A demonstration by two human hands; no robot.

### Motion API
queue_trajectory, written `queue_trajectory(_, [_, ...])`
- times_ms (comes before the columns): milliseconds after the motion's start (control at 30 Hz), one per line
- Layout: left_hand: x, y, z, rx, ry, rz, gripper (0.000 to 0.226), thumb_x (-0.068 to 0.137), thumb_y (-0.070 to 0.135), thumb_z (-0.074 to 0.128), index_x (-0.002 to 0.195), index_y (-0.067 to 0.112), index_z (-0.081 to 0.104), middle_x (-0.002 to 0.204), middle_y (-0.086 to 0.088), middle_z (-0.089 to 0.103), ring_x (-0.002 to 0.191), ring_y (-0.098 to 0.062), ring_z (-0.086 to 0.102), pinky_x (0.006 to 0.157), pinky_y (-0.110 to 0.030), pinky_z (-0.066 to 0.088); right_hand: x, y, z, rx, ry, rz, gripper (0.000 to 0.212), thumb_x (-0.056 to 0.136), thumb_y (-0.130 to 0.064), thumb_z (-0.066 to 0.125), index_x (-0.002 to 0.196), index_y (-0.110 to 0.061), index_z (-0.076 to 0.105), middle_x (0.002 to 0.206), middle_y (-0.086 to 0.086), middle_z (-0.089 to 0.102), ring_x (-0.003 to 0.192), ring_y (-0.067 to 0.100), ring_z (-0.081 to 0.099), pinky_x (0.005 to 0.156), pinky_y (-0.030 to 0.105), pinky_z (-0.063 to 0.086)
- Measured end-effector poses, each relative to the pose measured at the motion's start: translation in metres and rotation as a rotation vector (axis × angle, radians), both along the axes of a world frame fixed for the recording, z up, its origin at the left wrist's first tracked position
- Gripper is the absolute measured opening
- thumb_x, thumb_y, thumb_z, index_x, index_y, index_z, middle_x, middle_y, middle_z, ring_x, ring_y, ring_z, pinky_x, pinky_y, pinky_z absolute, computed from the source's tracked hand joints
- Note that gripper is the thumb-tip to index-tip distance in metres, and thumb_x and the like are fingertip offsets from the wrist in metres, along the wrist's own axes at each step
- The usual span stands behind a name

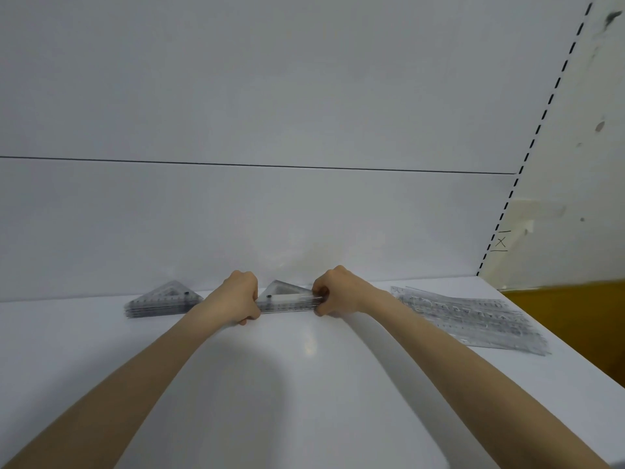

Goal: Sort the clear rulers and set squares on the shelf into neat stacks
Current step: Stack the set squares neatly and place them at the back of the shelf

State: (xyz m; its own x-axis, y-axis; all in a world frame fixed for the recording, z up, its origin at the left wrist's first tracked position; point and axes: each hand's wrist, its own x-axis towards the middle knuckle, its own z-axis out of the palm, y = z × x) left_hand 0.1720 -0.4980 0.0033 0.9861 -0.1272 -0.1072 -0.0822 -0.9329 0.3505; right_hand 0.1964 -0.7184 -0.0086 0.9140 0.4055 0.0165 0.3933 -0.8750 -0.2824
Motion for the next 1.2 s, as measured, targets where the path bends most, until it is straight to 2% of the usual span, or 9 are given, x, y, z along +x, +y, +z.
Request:
queue_trajectory(167, [0.004, 0.002, -0.001, -0.012, -0.01, 0.008, 0.013, 0.072, -0.004, 0.063, 0.064, 0.005, 0.057, 0.054, -0.007, 0.056, 0.04, -0.012, 0.057, 0.043, -0.018, 0.045, 0.008, 0.001, -0.001, 0.014, 0.003, 0.01, 0.008, 0.066, -0.013, 0.068, 0.068, -0.015, 0.06, 0.055, 0.002, 0.055, 0.055, 0.019, 0.049, 0.049, 0.023, 0.038])
queue_trajectory(367, [0.008, 0.002, 0.0, -0.017, -0.007, 0.016, 0.017, 0.072, -0.005, 0.063, 0.062, 0.006, 0.054, 0.052, -0.007, 0.055, 0.036, -0.009, 0.054, 0.042, -0.018, 0.044, 0.012, 0.003, 0.0, 0.036, 0.014, 0.019, 0.007, 0.066, -0.012, 0.067, 0.072, -0.012, 0.064, 0.059, 0.006, 0.062, 0.055, 0.019, 0.052, 0.052, 0.026, 0.044])
queue_trajectory(467, [0.01, 0.002, 0.0, -0.019, -0.011, 0.015, 0.028, 0.072, -0.006, 0.062, 0.055, 0.01, 0.046, 0.052, -0.006, 0.052, 0.038, -0.011, 0.055, 0.046, -0.021, 0.045, 0.013, 0.003, 0.0, 0.043, 0.021, 0.021, 0.013, 0.066, -0.012, 0.067, 0.078, -0.009, 0.068, 0.06, 0.007, 0.063, 0.056, 0.02, 0.054, 0.056, 0.031, 0.05])
queue_trajectory(567, [0.011, 0.001, 0.0, -0.01, -0.01, 0.018, 0.026, 0.073, -0.006, 0.063, 0.059, 0.009, 0.047, 0.055, -0.007, 0.052, 0.041, -0.014, 0.057, 0.05, -0.024, 0.048, 0.013, 0.003, 0.001, 0.033, 0.025, 0.025, 0.014, 0.066, -0.013, 0.067, 0.079, -0.009, 0.069, 0.062, 0.008, 0.065, 0.056, 0.02, 0.054, 0.057, 0.032, 0.051])
queue_trajectory(700, [0.011, 0.0, 0.002, 0.001, -0.017, 0.009, 0.032, 0.073, -0.006, 0.063, 0.054, 0.01, 0.044, 0.055, -0.008, 0.051, 0.042, -0.016, 0.057, 0.053, -0.025, 0.05, 0.013, 0.004, 0.002, 0.031, 0.04, 0.027, 0.019, 0.066, -0.013, 0.066, 0.084, -0.011, 0.071, 0.057, 0.003, 0.062, 0.054, 0.018, 0.054, 0.058, 0.031, 0.053])
queue_trajectory(900, [0.007, 0.001, 0.004, -0.004, 0.016, 0.014, 0.022, 0.07, -0.003, 0.065, 0.058, 0.008, 0.05, 0.053, -0.006, 0.054, 0.039, -0.013, 0.055, 0.048, -0.022, 0.047, 0.011, 0.004, 0.005, 0.013, 0.042, 0.027, 0.022, 0.066, -0.018, 0.066, 0.087, -0.014, 0.07, 0.064, 0.006, 0.065, 0.058, 0.017, 0.054, 0.062, 0.033, 0.054])
queue_trajectory(1033, [0.004, 0.004, 0.005, -0.025, 0.019, 0.032, 0.003, 0.073, -0.003, 0.064, 0.071, -0.002, 0.066, 0.055, -0.008, 0.059, 0.042, -0.015, 0.058, 0.047, -0.021, 0.048, 0.008, -0.002, 0.01, 0.011, 0.07, 0.013, 0.026, 0.067, -0.021, 0.067, 0.093, -0.019, 0.071, 0.072, 0.003, 0.067, 0.066, 0.017, 0.059, 0.067, 0.032, 0.055])
queue_trajectory(1133, [0.002, 0.008, 0.003, -0.051, -0.002, 0.055, 0.011, 0.079, -0.005, 0.06, 0.07, -0.001, 0.066, 0.056, -0.011, 0.062, 0.045, -0.019, 0.059, 0.055, -0.025, 0.054, 0.006, -0.015, 0.012, 0.008, 0.078, -0.018, 0.021, 0.068, -0.02, 0.067, 0.088, -0.014, 0.071, 0.08, 0.004, 0.071, 0.074, 0.019, 0.065, 0.072, 0.034, 0.058])
queue_trajectory(1200, [0.003, 0.012, -0.001, -0.071, -0.017, 0.052, 0.018, 0.078, -0.005, 0.06, 0.061, 0.003, 0.064, 0.058, -0.016, 0.067, 0.048, -0.021, 0.06, 0.061, -0.029, 0.056, 0.004, -0.022, 0.009, 0.041, 0.081, -0.04, 0.015, 0.07, -0.018, 0.068, 0.083, -0.012, 0.071, 0.078, 0.003, 0.072, 0.069, 0.017, 0.064, 0.071, 0.034, 0.057])
